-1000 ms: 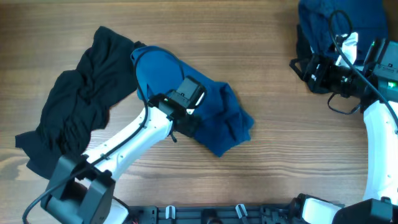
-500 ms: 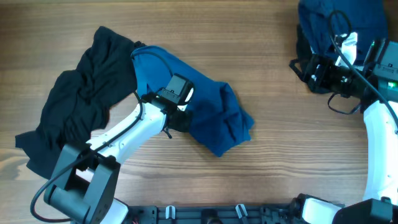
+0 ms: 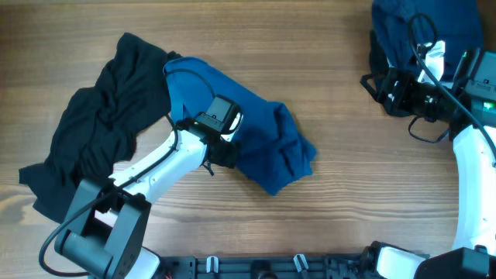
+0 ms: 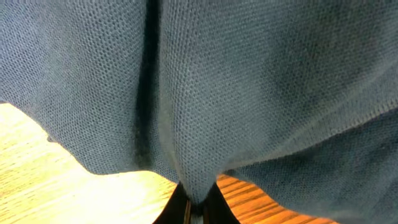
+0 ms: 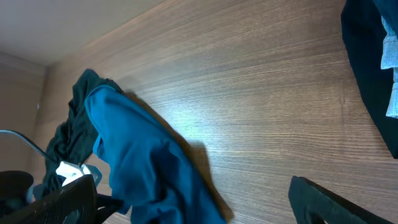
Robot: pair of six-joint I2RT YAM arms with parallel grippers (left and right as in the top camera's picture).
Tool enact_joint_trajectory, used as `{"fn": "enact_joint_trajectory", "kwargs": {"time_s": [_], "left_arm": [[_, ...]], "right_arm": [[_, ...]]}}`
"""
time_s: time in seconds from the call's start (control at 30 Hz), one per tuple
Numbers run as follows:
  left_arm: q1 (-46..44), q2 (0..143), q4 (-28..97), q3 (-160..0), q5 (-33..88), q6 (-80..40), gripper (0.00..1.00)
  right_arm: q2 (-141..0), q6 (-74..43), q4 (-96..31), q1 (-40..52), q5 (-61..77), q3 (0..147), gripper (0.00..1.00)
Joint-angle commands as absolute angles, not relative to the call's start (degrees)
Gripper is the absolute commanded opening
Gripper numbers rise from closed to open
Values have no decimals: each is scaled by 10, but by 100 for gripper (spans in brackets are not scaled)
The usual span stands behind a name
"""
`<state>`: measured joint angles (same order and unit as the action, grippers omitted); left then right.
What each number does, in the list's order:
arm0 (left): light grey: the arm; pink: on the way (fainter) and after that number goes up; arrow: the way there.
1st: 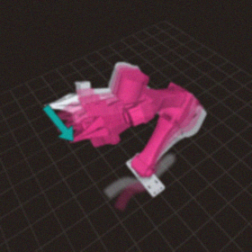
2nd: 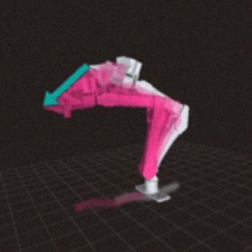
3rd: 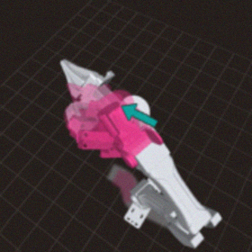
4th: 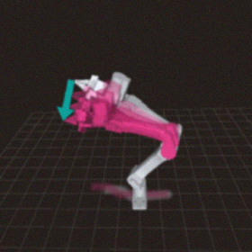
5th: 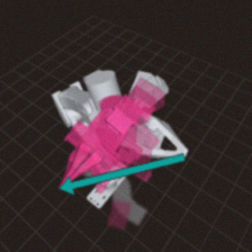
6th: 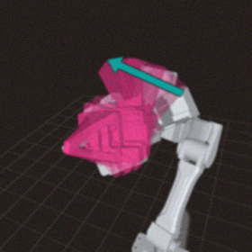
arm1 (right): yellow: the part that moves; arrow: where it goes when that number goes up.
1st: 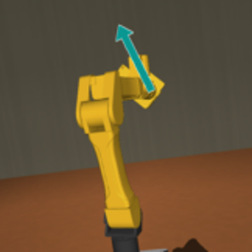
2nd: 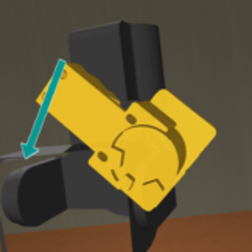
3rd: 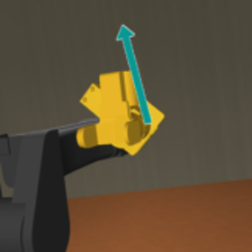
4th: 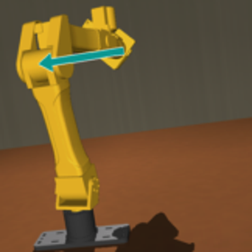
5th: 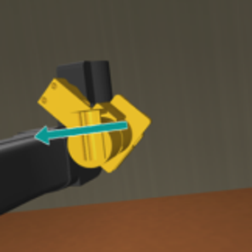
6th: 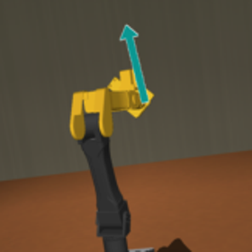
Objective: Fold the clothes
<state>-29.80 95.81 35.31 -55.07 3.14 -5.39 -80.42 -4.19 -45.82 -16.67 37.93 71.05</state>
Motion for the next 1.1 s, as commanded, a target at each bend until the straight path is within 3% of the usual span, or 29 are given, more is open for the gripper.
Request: {"fn": "enact_joint_trajectory", "kwargs": {"time_s": [0.0, 0.13, 0.33, 0.57, 0.87, 1.07], "left_arm": [[-287, 946, 359, -577, 40, -69, 4], [-269, 877, 453, -743, 12, -69, 4], [-268, 829, 467, -915, -48, -69, 4], [-267, 825, 399, -938, -132, -69, 4], [-267, 824, 288, -986, -162, -69, 4], [-267, 824, 272, -986, -162, -69, 4]], "right_arm": [[-809, -29, -457, -167, 384, 717, 100], [-809, -30, -459, -167, 375, 717, 99], [-808, 27, -454, -123, 399, 717, 98], [-808, 29, -395, 45, 338, 717, 97], [-808, 15, -372, 123, 370, 717, 88], [-812, -6, -333, 231, 218, 717, 88]]}}
